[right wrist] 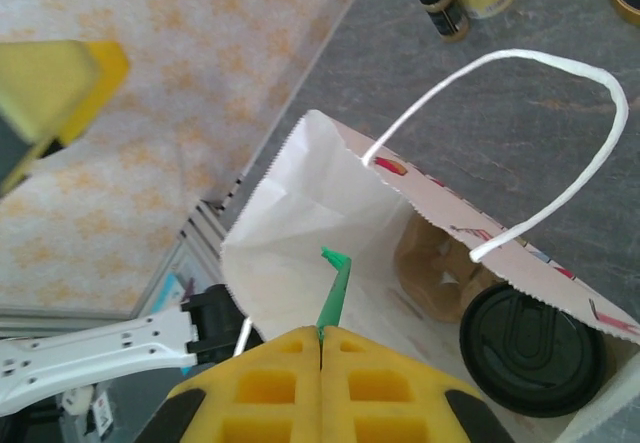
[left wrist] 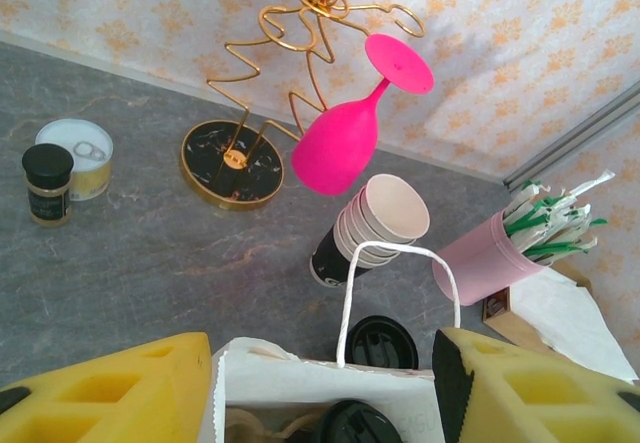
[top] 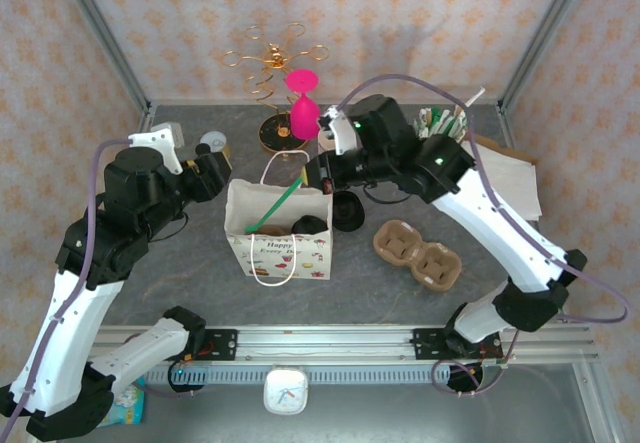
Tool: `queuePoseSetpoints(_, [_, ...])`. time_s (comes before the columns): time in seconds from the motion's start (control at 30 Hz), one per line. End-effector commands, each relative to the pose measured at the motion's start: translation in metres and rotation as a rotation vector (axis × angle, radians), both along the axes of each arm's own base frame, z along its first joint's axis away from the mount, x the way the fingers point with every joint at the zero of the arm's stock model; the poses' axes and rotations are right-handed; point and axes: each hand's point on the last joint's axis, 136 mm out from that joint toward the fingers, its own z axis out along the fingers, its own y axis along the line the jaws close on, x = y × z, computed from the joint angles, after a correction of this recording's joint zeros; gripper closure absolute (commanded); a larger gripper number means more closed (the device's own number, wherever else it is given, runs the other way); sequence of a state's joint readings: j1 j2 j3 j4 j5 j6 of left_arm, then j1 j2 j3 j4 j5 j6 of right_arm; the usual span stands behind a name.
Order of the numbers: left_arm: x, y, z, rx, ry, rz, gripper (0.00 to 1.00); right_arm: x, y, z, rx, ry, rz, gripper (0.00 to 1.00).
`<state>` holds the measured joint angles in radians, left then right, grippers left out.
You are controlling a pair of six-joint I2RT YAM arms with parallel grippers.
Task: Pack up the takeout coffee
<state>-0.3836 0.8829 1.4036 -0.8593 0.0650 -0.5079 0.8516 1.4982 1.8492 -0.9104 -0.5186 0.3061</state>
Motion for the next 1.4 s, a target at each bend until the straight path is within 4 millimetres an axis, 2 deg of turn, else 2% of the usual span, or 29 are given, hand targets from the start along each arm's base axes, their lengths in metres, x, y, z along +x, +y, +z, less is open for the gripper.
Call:
queuePoseSetpoints(0.0, [0.002,-0.001,0.001,-0.008,-0.01,-0.005,0.38,0.005,0.008,0.001,0.003,-0.051,0.008,0.85])
queuePoseSetpoints(0.03, [0.002,-0.002,0.002,-0.009,-0.01,-0.009,0.38,0.004,0.011,-0.002,0.005,-0.046,0.019,0.81])
queuePoseSetpoints(0.07, [0.003,-0.003,0.002,-0.009,-0.011,-0.014,0.38,0.006,0.012,-0.003,0.001,-0.045,0.016,0.73])
queuePoseSetpoints(0.17, [0.003,-0.006,0.005,-0.008,-0.019,-0.029,0.38,0.011,0.006,-0.001,-0.017,-0.069,-0.025,0.61])
queuePoseSetpoints(0.23, [0.003,-0.007,0.007,-0.004,-0.02,-0.036,0.37,0.015,0.0,0.004,-0.025,-0.085,-0.06,0.47])
queuePoseSetpoints(0.37, [0.004,-0.011,0.01,-0.004,-0.022,-0.059,0.36,0.019,-0.018,0.014,-0.024,-0.115,-0.128,0.28])
queuePoseSetpoints(0.53, [0.004,-0.02,0.018,-0.022,-0.029,-0.104,0.31,0.041,-0.054,0.029,0.015,-0.123,-0.27,0.14])
queuePoseSetpoints(0.63, [0.005,-0.024,0.022,-0.025,-0.032,-0.128,0.29,0.059,-0.087,0.039,0.049,-0.128,-0.396,0.11])
queuePoseSetpoints(0.7, [0.005,-0.029,0.025,-0.033,-0.037,-0.152,0.28,0.072,-0.112,0.039,0.063,-0.114,-0.481,0.1])
queuePoseSetpoints(0.87, [0.009,-0.041,0.027,-0.03,-0.048,-0.219,0.27,0.093,-0.176,0.025,0.089,-0.092,-0.698,0.08])
queuePoseSetpoints(0.97, [0.014,-0.049,0.028,-0.024,-0.055,-0.257,0.25,0.101,-0.209,0.007,0.102,-0.059,-0.82,0.07])
queuePoseSetpoints(1.13, [0.024,-0.066,0.024,-0.036,-0.076,-0.332,0.23,0.094,-0.276,-0.014,0.065,-0.063,-1.078,0.07])
queuePoseSetpoints(1.37, [0.034,-0.088,0.017,0.0,-0.074,-0.455,0.19,0.082,-0.352,-0.041,0.023,-0.037,-1.347,0.04])
